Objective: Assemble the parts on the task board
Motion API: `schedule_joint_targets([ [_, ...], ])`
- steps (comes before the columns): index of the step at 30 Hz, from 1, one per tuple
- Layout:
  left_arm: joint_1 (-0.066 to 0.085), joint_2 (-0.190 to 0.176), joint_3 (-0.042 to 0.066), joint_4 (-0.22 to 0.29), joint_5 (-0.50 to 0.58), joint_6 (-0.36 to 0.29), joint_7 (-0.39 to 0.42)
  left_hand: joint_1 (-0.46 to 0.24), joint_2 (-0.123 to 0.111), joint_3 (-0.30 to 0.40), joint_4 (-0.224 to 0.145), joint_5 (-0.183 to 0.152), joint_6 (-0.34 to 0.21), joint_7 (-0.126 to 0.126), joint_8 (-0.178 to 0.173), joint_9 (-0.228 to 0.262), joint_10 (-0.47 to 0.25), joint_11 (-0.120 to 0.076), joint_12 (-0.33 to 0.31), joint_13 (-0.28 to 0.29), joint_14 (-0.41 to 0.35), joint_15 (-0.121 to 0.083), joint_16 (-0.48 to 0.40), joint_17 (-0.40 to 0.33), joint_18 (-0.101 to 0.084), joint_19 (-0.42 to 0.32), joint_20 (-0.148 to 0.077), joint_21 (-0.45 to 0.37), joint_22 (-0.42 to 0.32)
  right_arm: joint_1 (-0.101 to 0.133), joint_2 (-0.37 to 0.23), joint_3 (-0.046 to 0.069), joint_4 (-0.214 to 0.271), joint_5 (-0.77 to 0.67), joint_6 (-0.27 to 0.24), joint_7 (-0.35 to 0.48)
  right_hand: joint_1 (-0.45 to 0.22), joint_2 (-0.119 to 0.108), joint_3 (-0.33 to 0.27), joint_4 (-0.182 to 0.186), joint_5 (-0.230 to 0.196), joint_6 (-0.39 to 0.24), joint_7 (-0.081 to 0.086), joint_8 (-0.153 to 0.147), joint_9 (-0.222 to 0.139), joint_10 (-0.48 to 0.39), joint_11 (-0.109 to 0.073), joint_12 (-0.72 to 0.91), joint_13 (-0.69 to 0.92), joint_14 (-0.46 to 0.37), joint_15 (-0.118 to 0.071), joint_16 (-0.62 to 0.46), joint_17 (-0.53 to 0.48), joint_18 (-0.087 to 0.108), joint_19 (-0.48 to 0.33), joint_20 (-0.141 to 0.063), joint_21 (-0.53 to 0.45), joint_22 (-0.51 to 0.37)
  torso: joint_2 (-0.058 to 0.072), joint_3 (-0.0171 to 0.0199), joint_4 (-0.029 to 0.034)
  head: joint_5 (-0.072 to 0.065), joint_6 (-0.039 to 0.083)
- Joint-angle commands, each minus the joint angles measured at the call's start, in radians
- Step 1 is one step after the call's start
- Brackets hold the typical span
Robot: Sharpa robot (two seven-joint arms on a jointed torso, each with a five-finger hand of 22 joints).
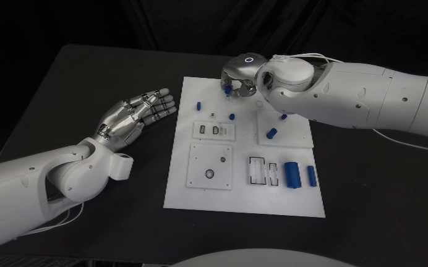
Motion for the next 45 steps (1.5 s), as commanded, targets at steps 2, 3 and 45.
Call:
schedule_joint_targets([
  [2, 0.001, 0.001, 0.0, 0.0, -0.002, 0.015, 0.193, -0.009, -0.001, 0.006, 0.0, 0.0, -0.001, 0.013, 0.003, 0.001, 0.001, 0.007, 0.007, 0.001, 0.001, 0.008, 0.003, 0.001, -0.019, -0.008, 0.001, -0.007, -0.002, -0.007, -0.003, -0.002, -0.004, -0.009, -0.067, 0.022, -0.022, 0.018, -0.005, 0.009, 0.005, 0.023, -0.005, 0.017, 0.025, 0.003, -0.003, 0.004, -0.001, 0.004, 0.001, 0.009, 0.006, 0.013, 0.006, 0.004, 0.002, 0.006, 0.0, -0.0001, -0.0005, 0.003, 0.0],
  [3, 0.001, 0.001, 0.0, 0.0, -0.002, 0.015, 0.193, -0.009, -0.001, 0.006, 0.0, 0.0, -0.001, 0.013, 0.003, 0.001, 0.001, 0.007, 0.007, 0.001, 0.001, 0.008, 0.003, 0.001, -0.019, -0.008, 0.001, -0.007, -0.002, -0.008, -0.004, -0.002, -0.004, -0.009, -0.083, 0.028, -0.025, 0.019, -0.007, 0.01, 0.003, 0.026, -0.006, 0.019, 0.028, 0.005, -0.003, 0.005, -0.001, 0.004, 0.002, 0.01, 0.007, 0.012, 0.007, 0.004, 0.003, 0.008, 0.0, -0.0001, -0.0005, 0.003, 0.0],
  [45, 0.0, -0.002, -0.001, -0.005, -0.002, 0.015, 0.186, -0.014, -0.003, 0.02, 0.0, 0.0, -0.004, 0.015, 0.002, 0.001, -0.003, 0.007, 0.006, 0.001, -0.003, 0.009, 0.004, 0.001, -0.02, -0.011, 0.001, -0.01, -0.004, -0.026, -0.089, -0.002, -0.032, 0.944, -0.046, 0.286, -0.028, 0.09, -0.068, 0.016, -0.086, 0.014, -0.009, 0.028, 0.097, -0.034, 0.008, 0.045, -0.003, -0.028, 0.018, -0.005, -0.026, 0.018, -0.017, 0.021, -0.026, 0.0, -0.001, 0.0006, -0.0018, 0.001, 0.006],
])
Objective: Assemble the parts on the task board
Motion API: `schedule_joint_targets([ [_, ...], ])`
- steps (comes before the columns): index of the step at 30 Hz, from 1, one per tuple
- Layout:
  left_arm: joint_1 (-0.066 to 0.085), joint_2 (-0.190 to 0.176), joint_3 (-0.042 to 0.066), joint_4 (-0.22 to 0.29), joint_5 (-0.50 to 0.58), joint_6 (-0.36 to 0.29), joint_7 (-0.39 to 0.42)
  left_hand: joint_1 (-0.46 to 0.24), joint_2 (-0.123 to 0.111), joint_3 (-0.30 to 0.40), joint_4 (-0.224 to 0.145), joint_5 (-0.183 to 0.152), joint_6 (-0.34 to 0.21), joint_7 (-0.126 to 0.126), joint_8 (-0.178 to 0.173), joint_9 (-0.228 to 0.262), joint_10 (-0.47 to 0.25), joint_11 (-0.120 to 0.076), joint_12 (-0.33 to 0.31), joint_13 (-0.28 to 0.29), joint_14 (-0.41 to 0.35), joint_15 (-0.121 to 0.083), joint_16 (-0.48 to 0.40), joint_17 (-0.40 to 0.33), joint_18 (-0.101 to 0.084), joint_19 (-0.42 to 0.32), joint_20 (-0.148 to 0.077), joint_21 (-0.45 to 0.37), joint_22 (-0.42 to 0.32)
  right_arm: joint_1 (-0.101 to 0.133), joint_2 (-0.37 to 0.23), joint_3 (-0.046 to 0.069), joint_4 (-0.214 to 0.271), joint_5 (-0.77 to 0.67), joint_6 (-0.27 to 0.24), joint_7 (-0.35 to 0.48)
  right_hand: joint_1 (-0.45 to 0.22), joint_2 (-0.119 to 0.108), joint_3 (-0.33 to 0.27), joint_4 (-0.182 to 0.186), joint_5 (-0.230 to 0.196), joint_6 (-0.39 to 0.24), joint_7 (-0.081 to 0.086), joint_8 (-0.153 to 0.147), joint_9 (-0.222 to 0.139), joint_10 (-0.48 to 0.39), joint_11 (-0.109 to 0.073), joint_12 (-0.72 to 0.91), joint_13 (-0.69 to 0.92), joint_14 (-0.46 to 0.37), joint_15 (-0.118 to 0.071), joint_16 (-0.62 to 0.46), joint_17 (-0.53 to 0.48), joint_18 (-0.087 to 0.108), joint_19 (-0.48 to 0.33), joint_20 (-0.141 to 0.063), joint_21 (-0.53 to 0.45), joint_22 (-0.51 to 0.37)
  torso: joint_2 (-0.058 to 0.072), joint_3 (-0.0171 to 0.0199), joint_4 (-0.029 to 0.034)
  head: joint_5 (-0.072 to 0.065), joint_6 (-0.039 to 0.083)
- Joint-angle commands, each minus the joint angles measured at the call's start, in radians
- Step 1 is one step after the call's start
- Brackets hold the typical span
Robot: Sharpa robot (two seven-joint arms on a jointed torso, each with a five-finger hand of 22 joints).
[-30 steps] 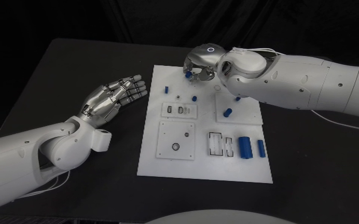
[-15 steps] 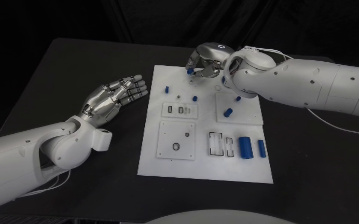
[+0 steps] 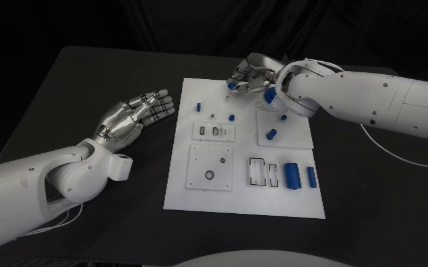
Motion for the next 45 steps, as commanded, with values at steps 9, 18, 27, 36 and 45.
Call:
schedule_joint_targets([
  [9, 0.0, -0.003, 0.0, 0.003, -0.003, 0.014, 0.185, -0.009, 0.002, 0.003, 0.0, 0.0, -0.001, 0.011, 0.002, 0.001, -0.003, 0.007, 0.006, 0.001, 0.001, 0.005, 0.004, 0.001, -0.02, -0.008, -0.003, -0.006, -0.001, -0.012, -0.002, 0.001, -0.035, 0.341, 0.107, 0.106, 0.023, 0.028, -0.013, -0.006, -0.034, 0.004, -0.008, 0.022, 0.104, -0.026, -0.01, 0.019, 0.0, -0.027, -0.022, -0.007, -0.017, 0.022, -0.024, -0.019, -0.019, -0.007, -0.001, -0.0016, -0.0002, 0.001, 0.002],
  [18, 0.0, -0.001, 0.0, 0.002, -0.003, 0.016, 0.183, -0.009, 0.002, 0.003, 0.0, 0.0, -0.001, 0.011, 0.002, 0.001, -0.003, 0.007, 0.006, 0.001, 0.001, 0.005, 0.004, 0.001, -0.02, -0.008, -0.003, -0.006, -0.001, -0.018, 0.006, 0.001, -0.049, 0.364, 0.122, 0.078, 0.032, 0.042, -0.017, -0.002, -0.044, -0.016, -0.008, 0.015, 0.104, -0.055, -0.013, 0.024, -0.003, -0.048, -0.028, -0.021, -0.045, 0.026, -0.043, -0.026, -0.037, -0.021, 0.0, -0.0011, 0.0016, -0.001, 0.001],
  [27, 0.0, -0.001, 0.0, 0.001, -0.003, 0.016, 0.182, -0.011, 0.0, 0.009, 0.0, -0.001, 0.001, 0.012, 0.003, 0.001, -0.003, 0.008, 0.007, 0.001, 0.001, 0.006, 0.007, 0.001, -0.021, -0.008, -0.003, -0.007, -0.001, -0.021, 0.021, 0.001, -0.064, 0.368, 0.103, 0.042, 0.042, 0.053, -0.019, -0.001, -0.049, -0.032, -0.008, 0.009, 0.103, -0.089, -0.02, 0.026, -0.006, -0.06, -0.032, -0.026, -0.055, 0.027, -0.051, -0.031, -0.045, -0.023, 0.001, -0.0008, 0.0007, -0.002, 0.001],
  [36, 0.0, 0.0, 0.0, 0.001, -0.003, 0.017, 0.181, -0.011, 0.0, 0.009, 0.0, -0.001, 0.001, 0.012, 0.003, 0.001, -0.003, 0.008, 0.007, 0.001, 0.001, 0.006, 0.007, 0.001, -0.021, -0.008, -0.003, -0.007, -0.001, -0.023, 0.032, 0.001, -0.072, 0.368, 0.059, -0.007, 0.05, 0.054, -0.021, -0.004, -0.05, -0.036, -0.007, 0.008, 0.102, -0.103, -0.019, 0.03, -0.007, -0.054, -0.033, -0.019, -0.046, 0.026, -0.046, -0.032, -0.04, -0.015, 0.001, -0.0006, 0.0013, -0.001, 0.003],
  [45, 0.0, 0.0, 0.0, 0.0, -0.003, 0.018, 0.18, -0.012, -0.001, 0.012, 0.0, -0.001, 0.002, 0.013, 0.003, 0.001, -0.002, 0.008, 0.007, 0.001, 0.002, 0.006, 0.008, 0.002, -0.021, -0.007, -0.002, -0.006, -0.001, -0.026, 0.035, 0.001, -0.082, 0.368, 0.078, -0.047, 0.061, 0.056, -0.027, -0.008, -0.055, -0.036, -0.001, 0.01, 0.103, -0.148, -0.011, 0.034, -0.01, -0.059, -0.029, -0.022, -0.057, 0.027, -0.05, -0.03, -0.047, -0.017, 0.0, -0.001, 0.0016, -0.002, 0.002],
])
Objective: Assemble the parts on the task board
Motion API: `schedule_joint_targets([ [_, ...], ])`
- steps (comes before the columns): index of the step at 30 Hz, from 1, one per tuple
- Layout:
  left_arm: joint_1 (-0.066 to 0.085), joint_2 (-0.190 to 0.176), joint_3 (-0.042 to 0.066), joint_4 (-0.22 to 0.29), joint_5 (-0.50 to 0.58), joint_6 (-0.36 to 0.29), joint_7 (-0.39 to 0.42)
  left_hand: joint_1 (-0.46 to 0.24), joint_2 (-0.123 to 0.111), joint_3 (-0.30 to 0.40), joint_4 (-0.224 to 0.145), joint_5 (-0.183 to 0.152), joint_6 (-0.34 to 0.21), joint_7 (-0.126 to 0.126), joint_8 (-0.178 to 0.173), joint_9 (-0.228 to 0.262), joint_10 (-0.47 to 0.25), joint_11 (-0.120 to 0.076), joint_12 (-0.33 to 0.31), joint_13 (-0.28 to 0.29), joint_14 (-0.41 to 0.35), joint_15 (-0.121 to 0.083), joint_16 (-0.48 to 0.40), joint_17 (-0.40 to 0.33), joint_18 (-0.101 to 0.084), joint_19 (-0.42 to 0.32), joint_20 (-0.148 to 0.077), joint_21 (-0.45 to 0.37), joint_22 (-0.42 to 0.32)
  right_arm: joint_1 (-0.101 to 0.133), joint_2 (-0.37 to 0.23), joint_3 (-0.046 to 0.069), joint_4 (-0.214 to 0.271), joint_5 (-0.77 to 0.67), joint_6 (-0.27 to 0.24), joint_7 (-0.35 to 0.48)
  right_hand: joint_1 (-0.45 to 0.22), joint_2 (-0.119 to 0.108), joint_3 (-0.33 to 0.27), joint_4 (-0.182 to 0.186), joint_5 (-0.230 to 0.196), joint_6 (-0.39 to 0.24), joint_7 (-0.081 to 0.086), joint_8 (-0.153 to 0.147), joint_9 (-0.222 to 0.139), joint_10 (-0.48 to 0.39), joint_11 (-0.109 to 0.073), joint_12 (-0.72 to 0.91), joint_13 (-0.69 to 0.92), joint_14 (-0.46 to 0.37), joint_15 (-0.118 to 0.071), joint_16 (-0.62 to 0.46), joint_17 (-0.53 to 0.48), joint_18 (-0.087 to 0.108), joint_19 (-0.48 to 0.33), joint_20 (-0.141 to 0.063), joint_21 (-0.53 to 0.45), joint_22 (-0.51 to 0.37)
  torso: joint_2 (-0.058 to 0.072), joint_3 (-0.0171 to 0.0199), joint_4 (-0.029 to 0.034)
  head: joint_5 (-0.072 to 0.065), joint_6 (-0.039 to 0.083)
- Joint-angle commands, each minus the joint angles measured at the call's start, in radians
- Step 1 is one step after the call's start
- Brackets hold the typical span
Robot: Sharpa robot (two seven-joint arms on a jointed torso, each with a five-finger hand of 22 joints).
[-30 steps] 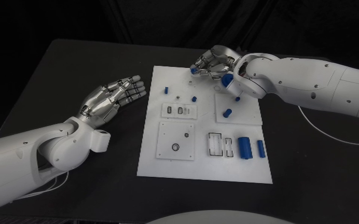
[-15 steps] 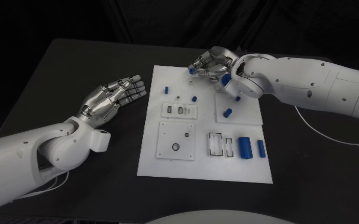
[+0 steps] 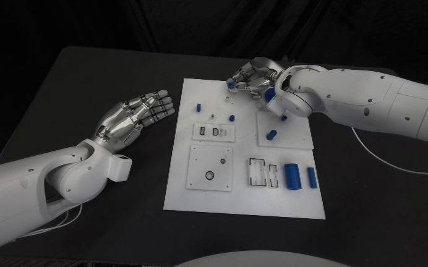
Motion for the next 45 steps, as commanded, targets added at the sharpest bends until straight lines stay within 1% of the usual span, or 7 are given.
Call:
schedule_joint_targets([
  [1, 0.0, 0.002, 0.0, 0.0, -0.003, 0.017, 0.18, -0.012, -0.001, 0.006, 0.0, -0.001, 0.002, 0.013, 0.003, 0.001, -0.002, 0.008, 0.003, 0.001, 0.002, 0.007, 0.001, 0.002, -0.021, -0.003, 0.001, -0.006, -0.002, -0.005, 0.001, 0.0, -0.003, 0.004, -0.006, -0.06, 0.006, 0.009, -0.005, -0.002, -0.003, 0.002, 0.006, 0.01, 0.105, -0.007, 0.001, 0.006, -0.001, -0.006, 0.003, 0.001, -0.002, 0.011, -0.003, -0.001, -0.002, -0.001, 0.0, -0.0003, 0.001, -0.001, -0.001],
  [12, 0.0, 0.003, 0.0, -0.002, -0.003, 0.019, 0.177, -0.013, -0.002, 0.01, 0.0, -0.001, 0.002, 0.013, 0.003, 0.001, -0.002, 0.008, 0.004, 0.001, 0.002, 0.007, 0.003, 0.002, -0.021, -0.002, 0.001, -0.006, -0.002, -0.007, 0.002, 0.0, -0.004, 0.004, -0.012, -0.075, 0.008, 0.021, -0.005, 0.0, 0.002, 0.006, 0.009, 0.016, 0.108, -0.016, 0.006, 0.014, -0.001, -0.004, 0.005, 0.004, 0.0, 0.011, -0.004, 0.001, -0.005, -0.001, 0.0, 0.0004, -0.0008, 0.0, -0.004],
  [19, 0.0, 0.004, 0.0, -0.003, -0.003, 0.021, 0.175, -0.013, -0.002, 0.01, 0.0, -0.001, 0.002, 0.013, 0.003, 0.001, -0.002, 0.008, 0.004, 0.001, 0.002, 0.007, 0.003, 0.002, -0.021, -0.002, 0.001, -0.006, -0.002, -0.007, 0.001, 0.0, -0.004, 0.004, 0.013, -0.097, 0.019, 0.02, -0.013, -0.009, 0.01, -0.025, 0.024, 0.009, 0.103, -0.062, 0.019, 0.024, -0.004, -0.026, 0.016, -0.014, -0.037, 0.018, -0.028, 0.01, -0.033, -0.026, 0.0, 0.001, 0.0, -0.001, -0.003],
  [25, 0.0, 0.003, 0.0, -0.004, -0.003, 0.022, 0.173, -0.014, -0.002, 0.012, 0.0, -0.001, 0.002, 0.014, 0.003, 0.001, -0.003, 0.008, 0.004, 0.001, 0.004, 0.007, 0.005, 0.002, -0.021, -0.002, 0.001, -0.005, -0.002, -0.007, -0.002, 0.0, -0.002, 0.004, 0.019, -0.103, 0.016, 0.026, -0.017, -0.006, 0.013, -0.027, 0.027, 0.012, 0.104, -0.077, 0.024, 0.032, -0.004, -0.035, 0.021, -0.019, -0.048, 0.02, -0.037, 0.015, -0.043, -0.033, 0.0, 0.0001, -0.0005, 0.001, -0.003],
  [30, 0.0, 0.002, 0.0, -0.005, -0.003, 0.023, 0.172, -0.014, -0.002, 0.012, 0.0, -0.001, 0.002, 0.014, 0.003, 0.001, -0.003, 0.008, 0.004, 0.001, 0.004, 0.007, 0.005, 0.002, -0.021, -0.002, 0.001, -0.005, -0.002, -0.007, -0.006, 0.0, 0.0, 0.004, 0.013, -0.097, 0.02, 0.025, -0.023, -0.01, 0.015, -0.053, 0.033, 0.004, 0.097, -0.105, 0.03, 0.044, -0.004, -0.043, 0.027, -0.025, -0.064, 0.026, -0.053, 0.021, -0.064, -0.051, 0.0, -0.0006, -0.0011, 0.003, -0.004],
  [38, 0.0, 0.002, 0.0, -0.007, -0.003, 0.025, 0.17, -0.017, -0.003, 0.017, 0.001, -0.001, 0.002, 0.014, 0.003, 0.001, -0.002, 0.008, 0.005, 0.001, 0.007, 0.009, 0.009, 0.003, -0.022, 0.0, 0.001, -0.005, -0.002, -0.007, -0.013, 0.0, 0.007, 0.004, 0.019, -0.097, 0.022, 0.025, -0.028, -0.013, 0.02, -0.066, 0.038, 0.001, 0.091, -0.132, 0.035, 0.056, -0.004, -0.058, 0.031, -0.037, -0.089, 0.03, -0.068, 0.025, -0.083, -0.067, 0.0, 0.0006, 0.0009, 0.0, -0.006],
  [45, 0.0, 0.002, 0.0, -0.008, -0.003, 0.026, 0.168, -0.017, -0.003, 0.017, 0.001, -0.001, 0.002, 0.014, 0.003, 0.001, -0.002, 0.008, 0.005, 0.001, 0.007, 0.009, 0.009, 0.003, -0.022, 0.0, 0.001, -0.005, -0.002, -0.008, -0.02, 0.0, 0.009, 0.004, 0.016, -0.094, 0.021, 0.027, -0.03, -0.011, 0.023, -0.068, 0.039, 0.002, 0.09, -0.139, 0.037, 0.061, -0.004, -0.063, 0.034, -0.039, -0.094, 0.031, -0.072, 0.027, -0.087, -0.069, 0.0, 0.0008, -0.0016, 0.002, -0.008],
])
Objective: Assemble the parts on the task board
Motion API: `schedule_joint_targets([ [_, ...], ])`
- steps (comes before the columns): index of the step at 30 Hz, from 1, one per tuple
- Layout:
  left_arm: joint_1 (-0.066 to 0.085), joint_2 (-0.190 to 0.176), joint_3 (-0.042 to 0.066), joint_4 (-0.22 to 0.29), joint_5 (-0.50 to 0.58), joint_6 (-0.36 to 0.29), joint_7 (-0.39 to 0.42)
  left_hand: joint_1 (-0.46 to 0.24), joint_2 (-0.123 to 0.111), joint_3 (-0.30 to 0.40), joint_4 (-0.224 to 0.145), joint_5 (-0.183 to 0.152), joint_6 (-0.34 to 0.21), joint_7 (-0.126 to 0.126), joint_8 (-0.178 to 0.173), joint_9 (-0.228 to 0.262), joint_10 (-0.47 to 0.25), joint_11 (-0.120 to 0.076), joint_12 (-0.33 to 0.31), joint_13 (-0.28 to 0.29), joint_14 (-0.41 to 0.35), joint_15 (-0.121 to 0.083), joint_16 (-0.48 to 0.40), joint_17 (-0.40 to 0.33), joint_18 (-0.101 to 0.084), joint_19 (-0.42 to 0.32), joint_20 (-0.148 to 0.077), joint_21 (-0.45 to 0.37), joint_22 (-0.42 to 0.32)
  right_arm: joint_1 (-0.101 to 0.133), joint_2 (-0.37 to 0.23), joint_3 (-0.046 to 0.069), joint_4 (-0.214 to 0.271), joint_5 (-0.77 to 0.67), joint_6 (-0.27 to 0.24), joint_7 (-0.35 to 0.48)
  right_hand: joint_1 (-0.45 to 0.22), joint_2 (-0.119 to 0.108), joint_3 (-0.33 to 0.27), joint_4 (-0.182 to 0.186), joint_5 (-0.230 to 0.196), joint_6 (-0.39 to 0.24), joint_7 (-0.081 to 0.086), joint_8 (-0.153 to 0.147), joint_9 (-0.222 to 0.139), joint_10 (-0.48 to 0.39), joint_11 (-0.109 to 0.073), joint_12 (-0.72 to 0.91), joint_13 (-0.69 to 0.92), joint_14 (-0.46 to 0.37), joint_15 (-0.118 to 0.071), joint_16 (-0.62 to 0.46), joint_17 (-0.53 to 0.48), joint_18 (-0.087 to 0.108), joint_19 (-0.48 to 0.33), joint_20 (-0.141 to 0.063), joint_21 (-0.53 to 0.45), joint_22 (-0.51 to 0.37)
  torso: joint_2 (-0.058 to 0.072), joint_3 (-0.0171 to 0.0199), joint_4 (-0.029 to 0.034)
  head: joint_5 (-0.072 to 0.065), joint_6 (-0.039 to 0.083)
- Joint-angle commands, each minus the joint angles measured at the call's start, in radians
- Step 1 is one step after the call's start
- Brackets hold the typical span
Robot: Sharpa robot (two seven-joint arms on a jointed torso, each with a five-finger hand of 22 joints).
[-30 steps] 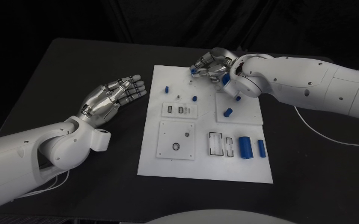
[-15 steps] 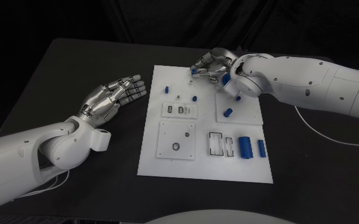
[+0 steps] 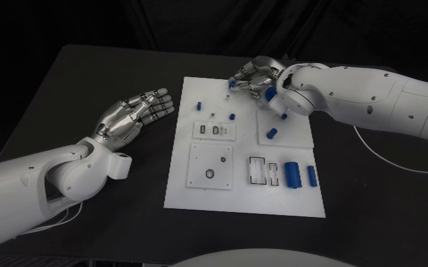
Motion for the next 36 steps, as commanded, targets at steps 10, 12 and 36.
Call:
schedule_joint_targets([
  [10, 0.0, 0.002, 0.0, -0.001, -0.003, 0.022, 0.165, -0.014, 0.0, 0.009, 0.001, -0.001, 0.002, 0.015, 0.003, 0.001, 0.001, 0.004, 0.005, 0.001, 0.005, 0.006, 0.005, 0.001, -0.006, 0.0, 0.001, -0.005, -0.001, -0.008, -0.01, -0.006, -0.002, -0.005, 0.01, -0.056, -0.001, 0.01, -0.011, 0.002, 0.006, -0.009, 0.001, -0.004, 0.087, -0.032, 0.019, 0.008, 0.001, -0.011, 0.002, -0.007, -0.006, 0.016, -0.008, 0.002, -0.008, -0.002, 0.0, 0.0006, -0.0014, -0.001, -0.005],
  [12, 0.0, 0.001, 0.0, -0.002, -0.003, 0.022, 0.165, -0.014, 0.0, 0.009, 0.001, -0.001, 0.002, 0.015, 0.003, 0.001, 0.001, 0.004, 0.005, 0.001, 0.005, 0.006, 0.005, 0.001, -0.006, 0.0, 0.001, -0.005, -0.001, -0.008, -0.01, -0.006, -0.002, -0.005, 0.012, -0.057, -0.002, 0.01, -0.011, 0.002, 0.006, -0.009, 0.001, -0.003, 0.087, -0.032, 0.019, 0.009, 0.001, -0.01, 0.002, -0.007, -0.005, 0.016, -0.009, 0.002, -0.01, -0.003, 0.0, 0.0006, -0.0008, 0.0, -0.004],
  [36, 0.0, 0.003, 0.0, -0.005, -0.003, 0.024, 0.159, -0.017, -0.001, 0.014, 0.002, -0.001, 0.003, 0.015, 0.004, 0.002, 0.002, 0.004, 0.006, 0.001, 0.008, 0.008, 0.009, 0.002, -0.008, 0.001, 0.001, -0.005, -0.001, -0.008, -0.002, -0.006, 0.004, -0.005, 0.023, -0.056, -0.008, 0.008, -0.024, 0.003, -0.007, 0.004, -0.007, 0.01, 0.086, -0.037, 0.02, 0.04, 0.005, -0.011, 0.004, 0.0, -0.001, 0.017, -0.009, 0.007, -0.013, 0.0, 0.0, -0.0009, -0.001, -0.002, -0.01],
])
